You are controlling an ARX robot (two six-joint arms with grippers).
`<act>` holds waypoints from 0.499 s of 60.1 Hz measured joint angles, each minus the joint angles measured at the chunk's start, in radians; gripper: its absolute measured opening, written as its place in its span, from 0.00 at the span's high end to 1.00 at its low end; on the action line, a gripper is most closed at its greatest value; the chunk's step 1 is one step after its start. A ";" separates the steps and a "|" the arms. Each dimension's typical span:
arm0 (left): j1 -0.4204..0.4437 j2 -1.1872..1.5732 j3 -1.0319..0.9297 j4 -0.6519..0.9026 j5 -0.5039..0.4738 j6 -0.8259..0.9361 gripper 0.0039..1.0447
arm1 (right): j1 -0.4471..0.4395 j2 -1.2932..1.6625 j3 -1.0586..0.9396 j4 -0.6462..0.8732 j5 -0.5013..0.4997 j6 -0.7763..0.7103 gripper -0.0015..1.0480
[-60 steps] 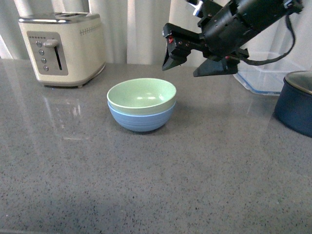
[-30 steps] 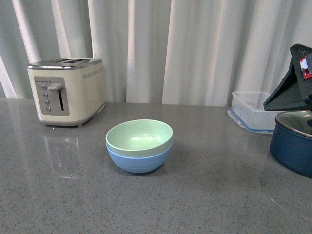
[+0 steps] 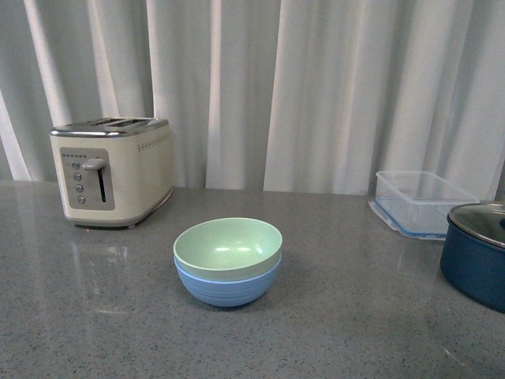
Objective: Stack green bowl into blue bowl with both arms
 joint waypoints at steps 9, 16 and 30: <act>0.000 0.000 0.000 0.000 -0.001 0.000 0.06 | -0.048 -0.103 -0.100 0.005 -0.071 -0.005 0.99; 0.000 0.000 0.000 0.000 0.000 0.000 0.06 | -0.085 -0.167 -0.152 -0.006 -0.078 -0.004 0.99; 0.000 0.000 0.000 0.000 0.000 0.000 0.06 | -0.085 -0.327 -0.240 -0.083 -0.085 -0.005 0.99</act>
